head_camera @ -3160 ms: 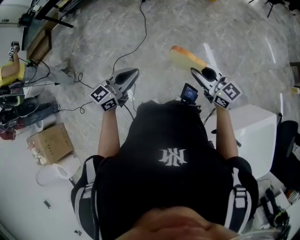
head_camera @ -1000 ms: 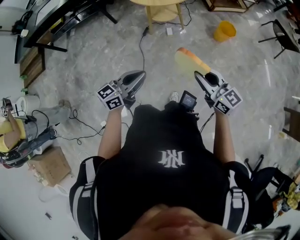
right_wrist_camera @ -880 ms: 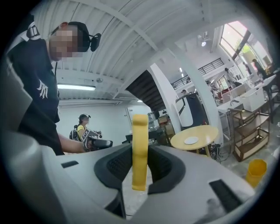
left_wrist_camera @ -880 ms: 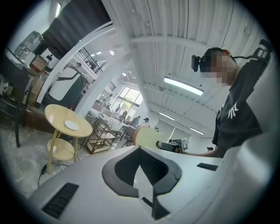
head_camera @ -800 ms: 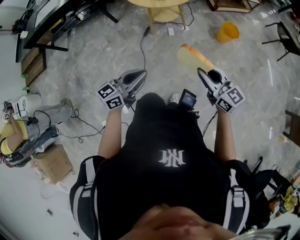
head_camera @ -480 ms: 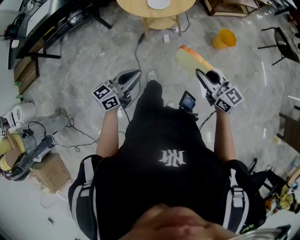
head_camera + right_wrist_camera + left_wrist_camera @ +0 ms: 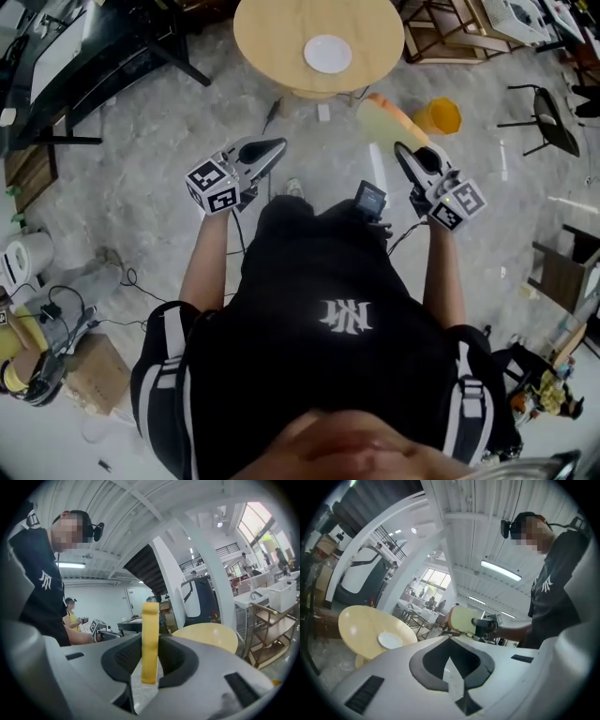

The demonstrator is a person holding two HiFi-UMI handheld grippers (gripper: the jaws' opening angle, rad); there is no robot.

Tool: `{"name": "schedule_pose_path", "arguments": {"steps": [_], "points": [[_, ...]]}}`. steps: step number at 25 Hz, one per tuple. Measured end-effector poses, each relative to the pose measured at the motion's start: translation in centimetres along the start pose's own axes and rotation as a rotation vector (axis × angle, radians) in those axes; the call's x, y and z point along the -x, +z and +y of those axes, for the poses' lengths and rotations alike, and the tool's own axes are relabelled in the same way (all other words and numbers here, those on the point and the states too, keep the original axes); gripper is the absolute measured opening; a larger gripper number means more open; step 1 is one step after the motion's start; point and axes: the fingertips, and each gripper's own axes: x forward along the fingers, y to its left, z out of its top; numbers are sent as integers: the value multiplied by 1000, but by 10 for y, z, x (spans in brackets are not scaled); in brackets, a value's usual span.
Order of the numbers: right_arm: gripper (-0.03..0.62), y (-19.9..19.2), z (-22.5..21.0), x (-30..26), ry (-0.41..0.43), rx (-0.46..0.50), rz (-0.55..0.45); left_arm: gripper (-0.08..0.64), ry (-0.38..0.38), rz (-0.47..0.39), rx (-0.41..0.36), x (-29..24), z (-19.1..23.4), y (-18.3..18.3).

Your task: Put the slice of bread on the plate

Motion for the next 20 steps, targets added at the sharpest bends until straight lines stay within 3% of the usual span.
{"name": "schedule_pose_path", "arguments": {"steps": [3, 9, 15, 20], "points": [[92, 10, -9, -14, -16, 9, 9, 12, -32, 40, 0, -12, 18, 2], [93, -7, -57, -19, -30, -71, -17, 12, -43, 73, 29, -58, 39, -11], [92, -9, -120, -48, 59, -68, 14, 12, 38, 87, 76, -93, 68, -10], [94, -13, -168, -68, 166, -70, 107, 12, 125, 67, 92, -125, 80, 11]]}}
